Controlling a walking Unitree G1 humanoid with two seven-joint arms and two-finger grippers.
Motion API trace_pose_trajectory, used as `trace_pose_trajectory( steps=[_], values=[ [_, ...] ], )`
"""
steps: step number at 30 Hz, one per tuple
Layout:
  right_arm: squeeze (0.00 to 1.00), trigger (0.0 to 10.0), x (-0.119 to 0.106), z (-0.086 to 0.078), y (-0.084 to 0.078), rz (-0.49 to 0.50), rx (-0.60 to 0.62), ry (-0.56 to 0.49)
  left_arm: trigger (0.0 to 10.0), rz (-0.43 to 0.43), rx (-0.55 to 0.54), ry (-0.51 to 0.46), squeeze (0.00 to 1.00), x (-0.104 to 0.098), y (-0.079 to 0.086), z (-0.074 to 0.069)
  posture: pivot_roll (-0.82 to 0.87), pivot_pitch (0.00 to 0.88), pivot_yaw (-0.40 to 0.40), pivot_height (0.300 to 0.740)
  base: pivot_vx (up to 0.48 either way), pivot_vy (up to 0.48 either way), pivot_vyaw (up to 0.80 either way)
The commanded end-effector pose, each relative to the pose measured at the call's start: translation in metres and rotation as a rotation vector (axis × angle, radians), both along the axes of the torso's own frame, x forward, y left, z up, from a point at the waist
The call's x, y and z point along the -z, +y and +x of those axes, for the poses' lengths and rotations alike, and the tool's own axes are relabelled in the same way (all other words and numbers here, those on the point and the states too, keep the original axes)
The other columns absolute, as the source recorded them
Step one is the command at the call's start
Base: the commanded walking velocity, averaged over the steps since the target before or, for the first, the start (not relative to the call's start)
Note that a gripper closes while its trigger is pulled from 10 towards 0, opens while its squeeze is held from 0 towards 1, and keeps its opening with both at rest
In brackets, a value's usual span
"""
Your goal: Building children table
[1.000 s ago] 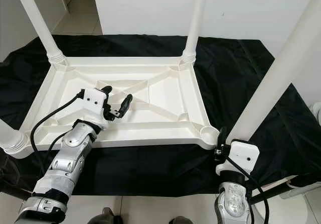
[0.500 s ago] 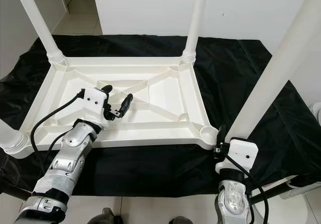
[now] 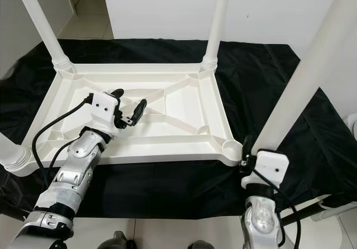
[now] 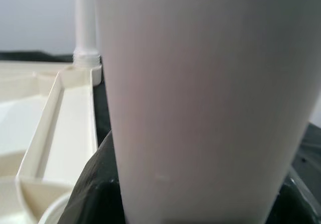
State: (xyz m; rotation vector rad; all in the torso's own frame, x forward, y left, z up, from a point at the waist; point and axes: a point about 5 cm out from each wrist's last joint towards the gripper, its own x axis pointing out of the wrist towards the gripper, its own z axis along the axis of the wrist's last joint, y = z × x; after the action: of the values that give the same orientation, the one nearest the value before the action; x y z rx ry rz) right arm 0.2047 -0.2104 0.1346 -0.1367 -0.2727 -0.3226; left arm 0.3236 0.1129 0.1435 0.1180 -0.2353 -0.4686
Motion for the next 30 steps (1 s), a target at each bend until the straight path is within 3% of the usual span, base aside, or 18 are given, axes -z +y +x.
trace_pose_trajectory(
  steps=[1, 8, 10, 11, 12, 30],
  values=[
    [0.00, 10.0, -0.007, 0.001, -0.003, -0.010, 0.008, -0.022, 10.0, 0.018, 0.022, -0.006, 0.00, -0.001, -0.001, 0.002, -0.02, 0.000, 0.010, 0.740, 0.000, 0.000, 0.00],
    [0.00, 10.0, -0.027, 0.008, -0.015, -0.041, 0.029, -0.081, 10.0, -0.002, 0.058, -0.018, 0.00, -0.009, -0.008, 0.005, -0.03, 0.000, 0.006, 0.740, 0.000, 0.000, 0.00],
    [0.00, 10.0, -0.029, 0.010, -0.016, -0.045, 0.029, -0.085, 10.0, -0.009, 0.105, -0.032, 0.00, -0.015, -0.015, 0.003, -0.02, 0.000, 0.003, 0.740, 0.000, 0.000, 0.00],
    [0.00, 10.0, -0.029, 0.015, -0.016, -0.050, 0.018, -0.084, 10.0, -0.002, 0.199, -0.044, 0.00, -0.020, -0.028, -0.004, -0.02, 0.000, 0.003, 0.740, 0.000, 0.000, 0.00],
    [0.00, 10.0, -0.030, 0.018, -0.014, -0.051, 0.006, -0.083, 10.0, -0.003, 0.221, -0.043, 0.00, -0.020, -0.032, -0.007, -0.02, 0.000, 0.006, 0.740, 0.000, 0.000, 0.00],
    [0.00, 10.0, -0.027, 0.028, 0.005, 0.007, -0.090, -0.062, 10.0, 0.008, 0.263, -0.019, 0.00, -0.017, -0.035, -0.011, -0.02, 0.005, 0.014, 0.740, 0.000, 0.000, 0.00]
  ],
)
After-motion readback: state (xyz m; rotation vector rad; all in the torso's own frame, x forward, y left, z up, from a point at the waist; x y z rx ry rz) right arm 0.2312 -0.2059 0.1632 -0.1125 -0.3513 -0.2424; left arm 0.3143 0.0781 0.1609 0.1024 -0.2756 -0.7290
